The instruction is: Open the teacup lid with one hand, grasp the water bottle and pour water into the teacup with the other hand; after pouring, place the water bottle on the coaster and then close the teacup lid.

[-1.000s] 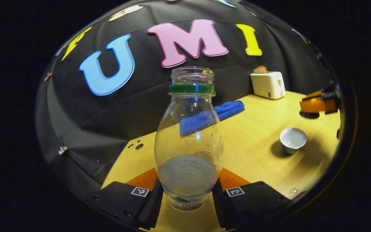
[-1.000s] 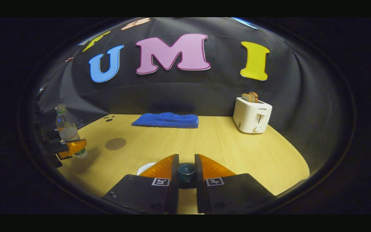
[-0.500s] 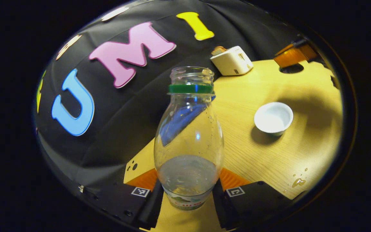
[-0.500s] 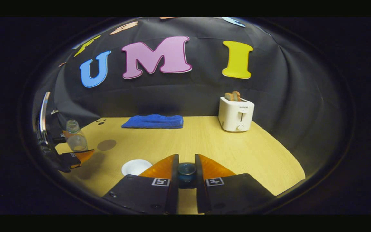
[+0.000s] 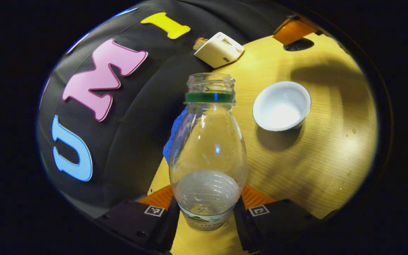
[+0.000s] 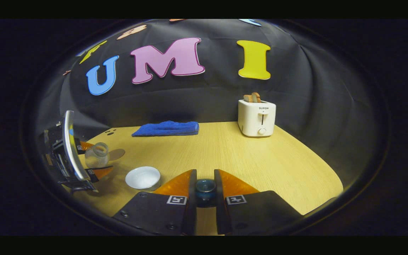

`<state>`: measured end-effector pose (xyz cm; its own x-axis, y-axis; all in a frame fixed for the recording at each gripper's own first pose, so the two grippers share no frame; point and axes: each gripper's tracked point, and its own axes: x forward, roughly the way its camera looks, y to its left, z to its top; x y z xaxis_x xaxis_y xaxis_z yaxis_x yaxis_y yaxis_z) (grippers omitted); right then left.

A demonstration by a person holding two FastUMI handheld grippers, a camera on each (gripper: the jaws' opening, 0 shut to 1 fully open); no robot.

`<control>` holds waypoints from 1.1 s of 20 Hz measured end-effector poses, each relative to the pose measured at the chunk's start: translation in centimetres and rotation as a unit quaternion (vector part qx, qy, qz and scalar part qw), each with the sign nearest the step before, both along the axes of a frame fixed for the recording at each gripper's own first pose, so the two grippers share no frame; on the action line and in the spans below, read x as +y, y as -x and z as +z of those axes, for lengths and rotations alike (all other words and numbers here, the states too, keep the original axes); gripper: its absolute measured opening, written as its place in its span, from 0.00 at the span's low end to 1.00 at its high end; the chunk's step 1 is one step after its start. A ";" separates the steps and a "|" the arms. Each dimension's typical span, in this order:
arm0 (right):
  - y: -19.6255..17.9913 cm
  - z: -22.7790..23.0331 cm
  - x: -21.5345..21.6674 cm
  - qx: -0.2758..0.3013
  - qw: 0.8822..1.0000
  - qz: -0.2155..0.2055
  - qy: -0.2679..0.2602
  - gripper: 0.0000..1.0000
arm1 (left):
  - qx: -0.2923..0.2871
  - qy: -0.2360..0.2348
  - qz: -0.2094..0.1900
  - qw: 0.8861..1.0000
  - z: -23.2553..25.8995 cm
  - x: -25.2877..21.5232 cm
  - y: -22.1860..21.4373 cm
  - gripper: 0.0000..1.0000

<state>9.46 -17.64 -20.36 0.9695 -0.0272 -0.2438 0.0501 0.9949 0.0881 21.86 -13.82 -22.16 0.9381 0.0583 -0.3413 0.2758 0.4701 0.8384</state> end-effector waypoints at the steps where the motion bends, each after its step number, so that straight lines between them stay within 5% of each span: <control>1: 0.1 0.0 -0.1 0.000 1.000 0.002 0.002 0.25 | 0.004 -0.015 -0.004 1.000 0.0 -0.1 -0.4 0.71; 10: 0.7 -1.2 -0.3 0.005 1.000 -0.001 -0.014 0.25 | -0.006 -0.146 -0.040 0.988 -0.1 -0.6 -2.2 0.71; 22: 1.2 -1.3 -0.6 0.004 1.000 -0.006 -0.018 0.25 | -0.024 -0.258 -0.095 0.961 0.9 -1.0 -3.8 0.71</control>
<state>8.26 -18.29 -21.63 0.9674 -0.0294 -0.2517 0.0624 0.9903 0.1242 25.63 -14.78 -21.27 0.9627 0.0334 -0.2683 0.2700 -0.0665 0.9605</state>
